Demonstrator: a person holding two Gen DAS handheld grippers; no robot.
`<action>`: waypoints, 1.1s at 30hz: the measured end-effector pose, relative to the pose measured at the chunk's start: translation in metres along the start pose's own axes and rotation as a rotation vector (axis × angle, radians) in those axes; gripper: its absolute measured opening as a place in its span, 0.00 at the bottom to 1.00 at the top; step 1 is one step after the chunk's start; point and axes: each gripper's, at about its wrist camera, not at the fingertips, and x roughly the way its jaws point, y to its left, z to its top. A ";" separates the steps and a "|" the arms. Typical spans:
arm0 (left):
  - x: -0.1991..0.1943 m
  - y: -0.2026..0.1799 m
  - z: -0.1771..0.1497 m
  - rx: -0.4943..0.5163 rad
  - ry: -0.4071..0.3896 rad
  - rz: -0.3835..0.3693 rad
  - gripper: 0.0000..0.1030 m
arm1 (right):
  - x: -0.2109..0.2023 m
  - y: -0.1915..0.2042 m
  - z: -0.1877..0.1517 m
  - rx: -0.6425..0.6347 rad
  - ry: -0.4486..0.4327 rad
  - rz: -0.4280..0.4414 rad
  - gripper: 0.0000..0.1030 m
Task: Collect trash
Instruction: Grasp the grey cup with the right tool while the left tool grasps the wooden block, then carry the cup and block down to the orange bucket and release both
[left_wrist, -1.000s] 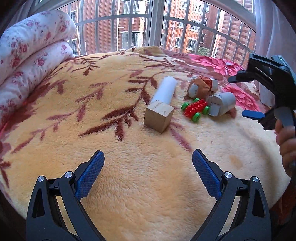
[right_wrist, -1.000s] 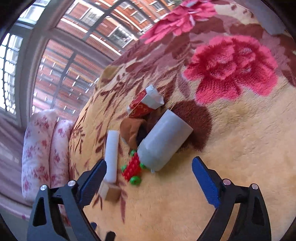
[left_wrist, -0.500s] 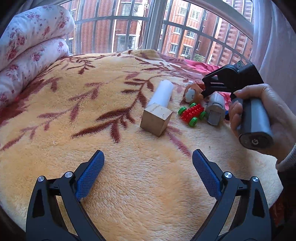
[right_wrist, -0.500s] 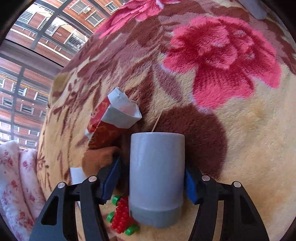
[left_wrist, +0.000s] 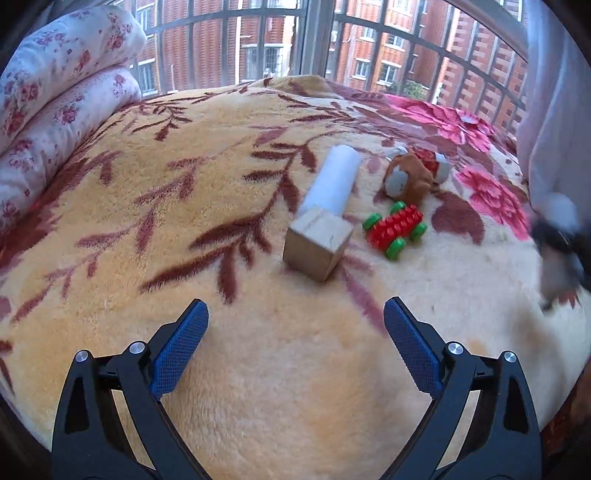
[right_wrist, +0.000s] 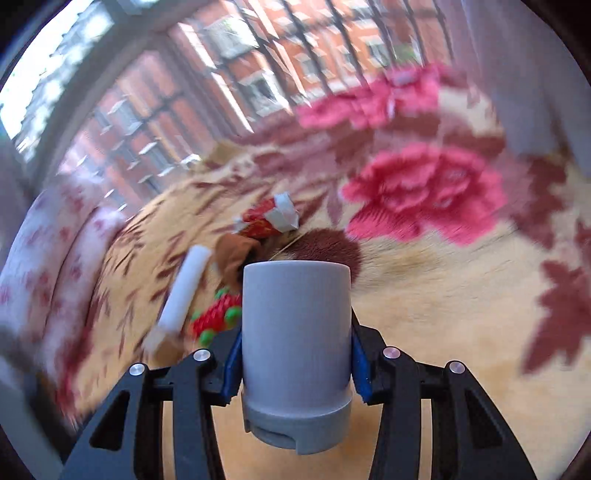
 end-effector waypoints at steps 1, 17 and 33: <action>0.004 -0.001 0.008 -0.014 0.013 0.014 0.91 | -0.011 -0.001 -0.008 -0.024 -0.023 0.002 0.45; 0.067 -0.020 0.040 -0.008 0.108 0.150 0.46 | -0.078 -0.004 -0.070 -0.126 -0.108 0.119 0.45; -0.050 -0.019 -0.005 0.066 -0.107 -0.010 0.45 | -0.091 0.023 -0.093 -0.200 -0.085 0.092 0.45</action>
